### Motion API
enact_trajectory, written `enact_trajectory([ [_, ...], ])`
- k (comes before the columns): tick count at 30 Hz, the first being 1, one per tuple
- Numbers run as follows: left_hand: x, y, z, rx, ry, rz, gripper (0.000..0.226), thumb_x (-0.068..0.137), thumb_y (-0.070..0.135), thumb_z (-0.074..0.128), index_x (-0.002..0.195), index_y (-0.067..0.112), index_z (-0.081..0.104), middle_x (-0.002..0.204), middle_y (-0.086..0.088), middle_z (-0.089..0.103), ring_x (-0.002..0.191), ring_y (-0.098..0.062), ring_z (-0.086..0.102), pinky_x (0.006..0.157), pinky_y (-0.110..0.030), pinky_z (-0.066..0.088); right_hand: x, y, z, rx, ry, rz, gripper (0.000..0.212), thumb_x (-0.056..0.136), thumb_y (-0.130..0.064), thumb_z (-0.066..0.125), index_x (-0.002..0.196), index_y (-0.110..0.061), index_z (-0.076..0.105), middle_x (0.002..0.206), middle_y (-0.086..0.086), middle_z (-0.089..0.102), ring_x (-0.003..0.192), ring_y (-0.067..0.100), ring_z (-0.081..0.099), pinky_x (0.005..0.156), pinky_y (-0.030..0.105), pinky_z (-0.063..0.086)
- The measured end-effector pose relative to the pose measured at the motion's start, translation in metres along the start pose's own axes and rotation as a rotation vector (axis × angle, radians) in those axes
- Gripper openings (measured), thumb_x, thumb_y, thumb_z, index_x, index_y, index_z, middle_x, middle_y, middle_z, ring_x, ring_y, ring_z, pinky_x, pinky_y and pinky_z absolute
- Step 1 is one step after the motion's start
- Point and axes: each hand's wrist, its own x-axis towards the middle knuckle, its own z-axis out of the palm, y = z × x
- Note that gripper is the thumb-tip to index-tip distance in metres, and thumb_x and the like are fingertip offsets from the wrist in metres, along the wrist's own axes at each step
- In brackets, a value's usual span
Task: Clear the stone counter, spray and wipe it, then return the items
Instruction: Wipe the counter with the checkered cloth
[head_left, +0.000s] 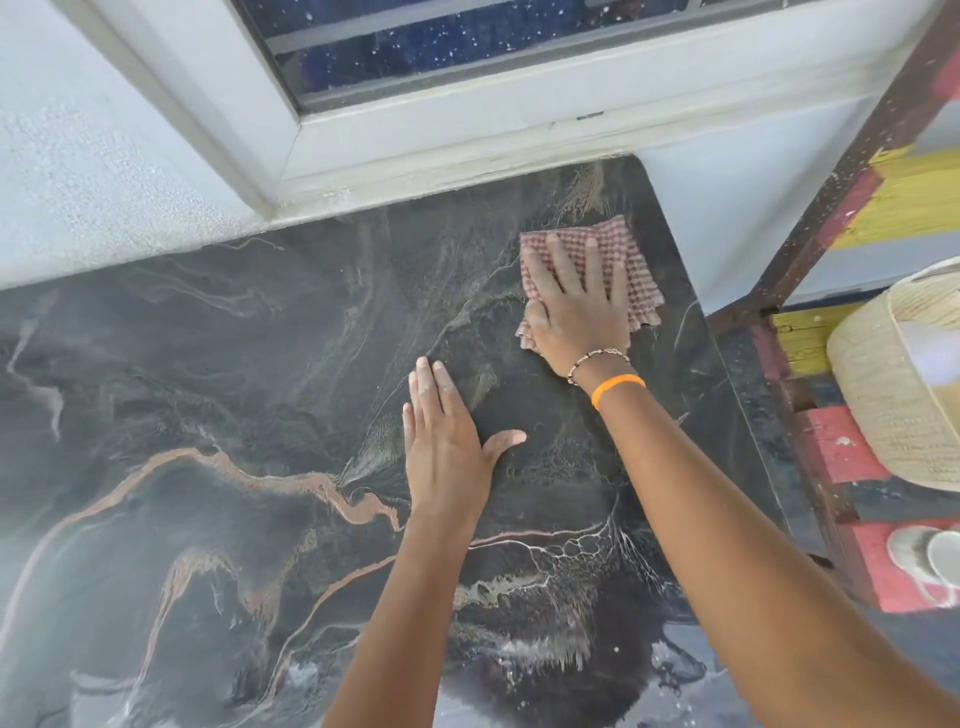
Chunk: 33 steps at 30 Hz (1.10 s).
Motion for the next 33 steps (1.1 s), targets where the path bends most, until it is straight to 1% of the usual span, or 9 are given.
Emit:
enact_trajectory([
  [3, -0.036, -0.019, 0.008, -0.074, 0.094, -0.062, 0.105, 0.074, 0.067, 0.039, 0.146, 0.002, -0.002, 0.157, -0.014, -0.002, 0.145, -0.025, -0.004, 0.118, -0.036, 0.001, 0.001, -0.050, 0.007, 0.025, -0.052, -0.168, 0.058, 0.092, -0.035, 0.034, 0.147, -0.037, 0.016, 0.159, -0.006, 0.013, 0.146, 0.032, 0.007, 0.116, 0.055, -0.003],
  [7, -0.079, -0.040, 0.014, -0.104, 0.083, -0.124, 0.108, 0.071, 0.067, 0.042, 0.146, 0.001, 0.000, 0.156, -0.017, 0.002, 0.145, -0.025, -0.002, 0.118, -0.038, 0.003, -0.033, -0.112, 0.020, 0.031, -0.143, -0.462, 0.059, 0.090, -0.035, 0.037, 0.146, -0.037, 0.020, 0.159, -0.007, 0.014, 0.147, 0.031, 0.006, 0.116, 0.056, -0.002],
  [10, -0.100, -0.043, 0.017, -0.068, 0.044, -0.128, 0.114, 0.068, 0.078, 0.032, 0.145, -0.001, 0.003, 0.156, -0.018, 0.004, 0.145, -0.028, -0.001, 0.117, -0.039, 0.004, -0.060, -0.112, 0.025, 0.024, -0.172, -0.627, 0.059, 0.089, -0.036, 0.040, 0.145, -0.038, 0.023, 0.158, -0.009, 0.017, 0.147, 0.029, 0.008, 0.117, 0.053, 0.000],
  [13, -0.108, -0.040, 0.019, -0.062, 0.011, -0.097, 0.114, 0.064, 0.079, 0.023, 0.145, 0.000, 0.007, 0.156, -0.016, 0.003, 0.143, -0.025, -0.005, 0.115, -0.038, 0.005, -0.061, -0.080, 0.020, 0.025, -0.139, -0.635, 0.061, 0.086, -0.040, 0.041, 0.144, -0.041, 0.023, 0.157, -0.011, 0.018, 0.146, 0.026, 0.012, 0.117, 0.050, 0.002],
  [19, -0.100, -0.033, 0.020, -0.035, -0.057, 0.002, 0.120, 0.058, 0.084, 0.012, 0.146, 0.004, 0.002, 0.150, -0.008, -0.017, 0.138, -0.020, -0.017, 0.114, -0.029, -0.003, 0.025, -0.002, -0.001, -0.007, -0.037, -0.211, 0.059, 0.089, -0.038, 0.037, 0.145, -0.041, 0.020, 0.157, -0.012, 0.016, 0.146, 0.027, 0.012, 0.116, 0.051, 0.005],
  [22, -0.095, -0.025, 0.014, 0.039, -0.077, 0.009, 0.120, 0.065, 0.082, 0.007, 0.138, -0.010, 0.028, 0.148, -0.028, 0.020, 0.136, -0.040, 0.022, 0.108, -0.047, 0.027, 0.080, 0.027, -0.015, 0.003, -0.052, 0.005, 0.057, 0.093, -0.039, 0.030, 0.148, -0.038, 0.013, 0.159, -0.010, 0.009, 0.147, 0.029, 0.004, 0.117, 0.053, 0.000],
  [24, -0.093, -0.019, 0.011, 0.027, -0.107, -0.001, 0.122, 0.066, 0.082, 0.001, 0.134, -0.014, 0.032, 0.143, -0.034, 0.028, 0.130, -0.048, 0.032, 0.103, -0.053, 0.033, 0.102, 0.041, -0.021, 0.015, -0.057, 0.100, 0.057, 0.094, -0.040, 0.027, 0.148, -0.037, 0.009, 0.160, -0.009, 0.005, 0.147, 0.029, 0.000, 0.117, 0.054, -0.001],
  [29, -0.092, -0.018, 0.010, -0.019, -0.125, -0.051, 0.130, 0.052, 0.086, -0.009, 0.142, -0.007, 0.007, 0.151, -0.025, -0.003, 0.141, -0.040, 0.005, 0.115, -0.039, 0.009, 0.104, 0.055, -0.027, 0.120, 0.000, 0.340, 0.057, 0.095, -0.040, 0.026, 0.149, -0.031, 0.011, 0.160, -0.005, 0.006, 0.145, 0.034, 0.006, 0.116, 0.056, 0.008],
  [33, -0.093, -0.015, 0.007, -0.015, -0.128, -0.055, 0.116, 0.062, 0.072, 0.026, 0.142, -0.005, -0.005, 0.148, -0.021, -0.020, 0.142, -0.037, -0.006, 0.116, -0.033, 0.001, 0.067, 0.051, -0.024, 0.129, 0.025, 0.469, 0.059, 0.095, -0.040, 0.026, 0.150, -0.025, 0.010, 0.160, 0.001, 0.006, 0.144, 0.037, 0.009, 0.114, 0.057, 0.010],
])
